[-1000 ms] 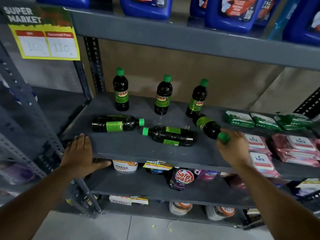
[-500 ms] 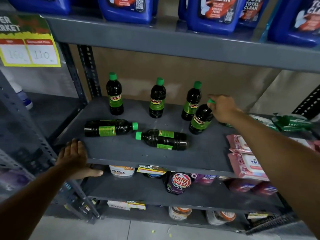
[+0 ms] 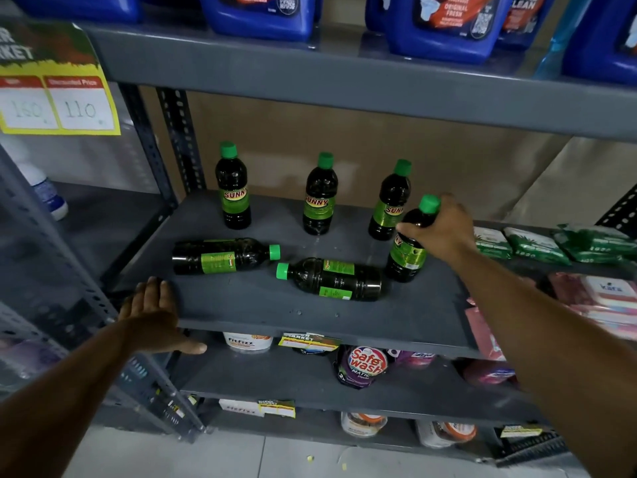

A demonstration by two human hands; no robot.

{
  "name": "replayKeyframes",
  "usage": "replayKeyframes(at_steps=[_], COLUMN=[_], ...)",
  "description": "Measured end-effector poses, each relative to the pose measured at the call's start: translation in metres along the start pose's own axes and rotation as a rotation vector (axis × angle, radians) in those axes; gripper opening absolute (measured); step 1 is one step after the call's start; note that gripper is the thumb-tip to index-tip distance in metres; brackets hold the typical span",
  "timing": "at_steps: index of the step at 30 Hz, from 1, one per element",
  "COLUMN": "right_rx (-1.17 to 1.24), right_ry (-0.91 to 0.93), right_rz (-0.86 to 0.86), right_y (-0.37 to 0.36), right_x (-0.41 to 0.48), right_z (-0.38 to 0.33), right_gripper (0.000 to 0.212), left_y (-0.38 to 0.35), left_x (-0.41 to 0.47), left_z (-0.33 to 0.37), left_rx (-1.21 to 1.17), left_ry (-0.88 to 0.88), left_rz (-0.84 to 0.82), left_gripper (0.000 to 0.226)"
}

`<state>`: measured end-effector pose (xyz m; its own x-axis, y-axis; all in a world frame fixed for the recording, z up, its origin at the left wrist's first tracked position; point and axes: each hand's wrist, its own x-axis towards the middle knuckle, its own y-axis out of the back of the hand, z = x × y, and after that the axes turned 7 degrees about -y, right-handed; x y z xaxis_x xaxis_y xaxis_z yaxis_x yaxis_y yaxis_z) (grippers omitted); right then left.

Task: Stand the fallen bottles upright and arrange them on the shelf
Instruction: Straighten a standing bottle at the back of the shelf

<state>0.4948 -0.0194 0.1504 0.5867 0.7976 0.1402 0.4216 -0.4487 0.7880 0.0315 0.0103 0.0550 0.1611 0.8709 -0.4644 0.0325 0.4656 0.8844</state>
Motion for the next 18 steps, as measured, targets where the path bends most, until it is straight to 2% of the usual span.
replayKeyframes(at_steps=[5, 8, 11, 13, 14, 16, 17, 18], right_rx=[0.276, 0.262, 0.240, 0.229, 0.239, 0.284, 0.270, 0.215], right_ry=[-0.063, -0.018, -0.036, -0.061, -0.063, -0.048, -0.004, 0.092], right_rz=[-0.142, -0.069, -0.046, -0.062, -0.079, -0.056, 0.052, 0.209], right_y=[-0.008, -0.015, -0.017, -0.017, -0.017, -0.018, -0.019, -0.020], right_x=[-0.007, -0.016, -0.017, -0.014, -0.015, -0.022, -0.029, -0.038], right_z=[0.010, 0.017, 0.015, 0.015, 0.016, 0.019, 0.021, 0.023], right_gripper=[0.061, 0.062, 0.047, 0.045, 0.050, 0.078, 0.092, 0.096], left_y=[0.004, 0.004, 0.004, 0.004, 0.003, 0.002, 0.001, -0.001], left_x=[-0.002, -0.001, -0.001, -0.001, 0.000, 0.001, 0.002, 0.002], left_z=[0.001, 0.001, 0.001, 0.000, 0.000, 0.000, -0.001, 0.000], left_rx=[0.024, 0.025, 0.025, 0.024, 0.022, 0.029, 0.037, 0.038], left_ry=[0.031, 0.039, 0.046, 0.044, 0.041, 0.039, 0.038, 0.033], left_rz=[-0.037, -0.060, -0.070, -0.069, -0.066, -0.049, -0.038, -0.034], left_gripper=[0.151, 0.151, 0.151, 0.150, 0.150, 0.150, 0.149, 0.149])
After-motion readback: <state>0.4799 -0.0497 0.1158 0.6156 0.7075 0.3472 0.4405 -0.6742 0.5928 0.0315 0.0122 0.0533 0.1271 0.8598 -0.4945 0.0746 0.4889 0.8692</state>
